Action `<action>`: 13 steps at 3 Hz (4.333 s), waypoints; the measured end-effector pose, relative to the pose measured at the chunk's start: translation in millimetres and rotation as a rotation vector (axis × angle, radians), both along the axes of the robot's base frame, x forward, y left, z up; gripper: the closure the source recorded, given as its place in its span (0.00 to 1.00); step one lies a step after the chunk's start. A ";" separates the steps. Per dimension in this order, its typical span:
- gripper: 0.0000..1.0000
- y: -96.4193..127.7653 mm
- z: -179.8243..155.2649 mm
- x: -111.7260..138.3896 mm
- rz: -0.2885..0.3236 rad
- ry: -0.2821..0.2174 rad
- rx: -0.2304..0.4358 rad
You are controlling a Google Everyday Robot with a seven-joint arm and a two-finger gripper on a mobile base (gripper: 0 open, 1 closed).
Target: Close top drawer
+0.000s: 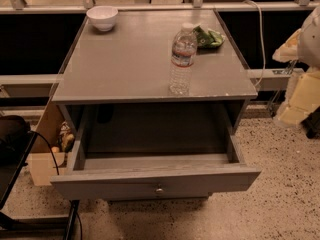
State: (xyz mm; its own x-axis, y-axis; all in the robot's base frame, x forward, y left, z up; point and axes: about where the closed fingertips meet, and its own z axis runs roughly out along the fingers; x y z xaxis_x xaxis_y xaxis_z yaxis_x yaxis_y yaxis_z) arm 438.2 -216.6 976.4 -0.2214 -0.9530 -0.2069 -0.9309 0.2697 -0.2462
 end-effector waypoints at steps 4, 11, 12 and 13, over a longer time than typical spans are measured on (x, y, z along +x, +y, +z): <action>1.00 0.0 0.1 0.0 0.000 -0.001 0.000; 1.00 3.7 -130.6 -37.8 -0.255 -0.033 0.270; 1.00 2.6 -150.2 -41.7 -0.249 -0.014 0.301; 1.00 1.4 -183.2 -47.5 -0.219 0.019 0.379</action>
Offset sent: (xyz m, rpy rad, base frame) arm 0.0000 0.0000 0.0000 0.0000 0.0000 0.0000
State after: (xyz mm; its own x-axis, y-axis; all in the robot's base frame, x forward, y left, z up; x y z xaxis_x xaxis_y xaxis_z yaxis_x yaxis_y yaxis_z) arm 390.6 -215.2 793.2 -0.4168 -0.7409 -0.5267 -0.8451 0.5292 -0.0757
